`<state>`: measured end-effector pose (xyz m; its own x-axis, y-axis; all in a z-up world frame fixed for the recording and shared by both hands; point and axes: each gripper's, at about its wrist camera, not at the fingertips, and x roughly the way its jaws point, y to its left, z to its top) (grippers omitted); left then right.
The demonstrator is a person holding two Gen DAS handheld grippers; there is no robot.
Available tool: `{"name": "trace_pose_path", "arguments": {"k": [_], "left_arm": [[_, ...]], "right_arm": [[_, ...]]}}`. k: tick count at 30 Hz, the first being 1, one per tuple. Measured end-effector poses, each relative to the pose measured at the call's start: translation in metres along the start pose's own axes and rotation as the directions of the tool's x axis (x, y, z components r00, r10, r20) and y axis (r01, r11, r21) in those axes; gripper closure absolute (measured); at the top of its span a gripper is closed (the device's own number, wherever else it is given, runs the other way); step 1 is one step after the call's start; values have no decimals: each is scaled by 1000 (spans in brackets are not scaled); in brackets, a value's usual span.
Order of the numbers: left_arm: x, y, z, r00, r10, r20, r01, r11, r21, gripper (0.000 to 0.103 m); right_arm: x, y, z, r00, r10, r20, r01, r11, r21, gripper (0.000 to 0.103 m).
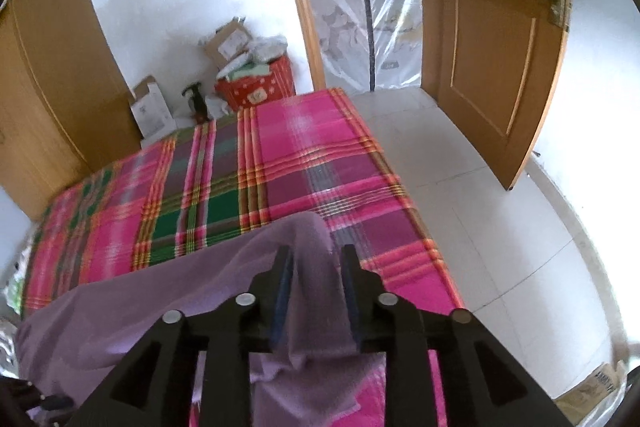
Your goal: Fold clothes
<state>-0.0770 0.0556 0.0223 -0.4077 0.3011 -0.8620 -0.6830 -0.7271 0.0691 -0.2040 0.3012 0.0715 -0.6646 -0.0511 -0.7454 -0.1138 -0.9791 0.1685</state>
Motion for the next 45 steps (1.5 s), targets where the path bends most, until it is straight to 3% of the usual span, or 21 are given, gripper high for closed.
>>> {"name": "trace_pose_path", "arguments": {"k": [3, 7, 12, 17, 21, 23, 24, 25, 28, 34, 38, 42, 45], "left_arm": [[4, -4, 5, 1000, 17, 8, -17, 1000, 13, 88], [3, -4, 4, 1000, 17, 7, -17, 1000, -4, 88], [4, -2, 7, 1000, 15, 0, -15, 998, -56, 85], [6, 0, 10, 1000, 14, 6, -13, 994, -104, 82], [7, -5, 12, 999, 40, 7, -39, 995, -90, 81], [6, -7, 12, 999, 46, 13, -45, 996, -79, 81], [6, -6, 12, 999, 41, 17, -39, 996, -80, 81], [6, -5, 12, 999, 34, 21, -32, 996, -83, 81], [6, 1, 12, 1000, 5, 19, -3, 995, -101, 81], [5, 4, 12, 1000, -22, 19, 24, 992, -125, 82], [4, 6, 12, 999, -37, 18, 39, 991, -130, 83], [4, 13, 12, 998, -63, 20, 65, 986, -154, 88], [3, 16, 10, 997, -77, 19, 79, 984, -159, 93]], "right_arm": [[-14, -19, -8, 1000, 0, 7, -1, 998, 57, 72], [-23, -43, -37, 997, 79, -22, -75, 987, 143, 68], [-16, -42, -69, 987, 135, -89, -123, 984, 126, 68], [-9, -29, -77, 975, 199, -94, -188, 975, 114, 63], [-4, -11, -78, 985, 149, -92, -146, 989, 38, 61], [-2, -6, -77, 990, 105, -91, -106, 994, -1, 79], [-1, -4, -77, 994, 62, -94, -65, 997, -31, 95], [-2, -4, -76, 995, 23, -96, -29, 998, -63, 95], [-8, -7, -71, 996, 4, -91, -13, 995, -101, 96], [-17, -15, -54, 987, -161, -6, 158, 970, -182, 97], [-11, -22, -42, 952, -298, 71, 306, 923, -232, 97], [-3, -32, -33, 923, -370, 105, 384, 892, -236, 97], [3, -38, -25, 869, -461, 177, 493, 832, -255, 97]]}}
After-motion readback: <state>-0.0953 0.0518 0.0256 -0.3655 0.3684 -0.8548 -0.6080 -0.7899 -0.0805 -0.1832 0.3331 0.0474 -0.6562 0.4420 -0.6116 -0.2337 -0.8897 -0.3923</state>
